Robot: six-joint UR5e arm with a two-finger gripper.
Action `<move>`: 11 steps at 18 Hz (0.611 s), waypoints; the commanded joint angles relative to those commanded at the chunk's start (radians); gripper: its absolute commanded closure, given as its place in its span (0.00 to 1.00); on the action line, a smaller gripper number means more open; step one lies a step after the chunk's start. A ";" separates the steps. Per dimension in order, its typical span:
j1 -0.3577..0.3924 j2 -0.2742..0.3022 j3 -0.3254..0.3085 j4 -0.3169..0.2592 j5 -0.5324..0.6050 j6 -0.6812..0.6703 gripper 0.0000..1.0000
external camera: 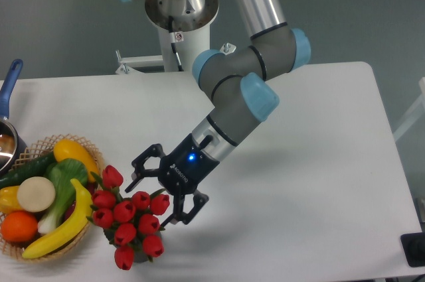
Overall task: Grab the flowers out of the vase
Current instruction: 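Close the gripper around the tulip stems below the blooms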
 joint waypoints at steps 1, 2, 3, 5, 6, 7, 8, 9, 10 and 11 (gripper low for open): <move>0.000 0.000 -0.002 0.002 0.000 0.000 0.81; 0.000 0.000 0.001 0.002 0.000 0.000 0.97; 0.002 0.002 0.003 0.002 0.000 0.000 1.00; 0.002 0.008 0.003 0.000 0.000 -0.003 1.00; 0.002 0.008 0.003 0.000 0.002 -0.003 1.00; 0.002 0.008 0.003 0.000 0.002 -0.003 1.00; 0.003 0.009 0.003 0.000 0.002 -0.006 1.00; 0.003 0.011 0.003 0.000 0.002 -0.008 1.00; 0.005 0.011 0.003 0.000 0.002 -0.009 1.00; 0.005 0.017 0.003 -0.002 0.002 -0.011 1.00</move>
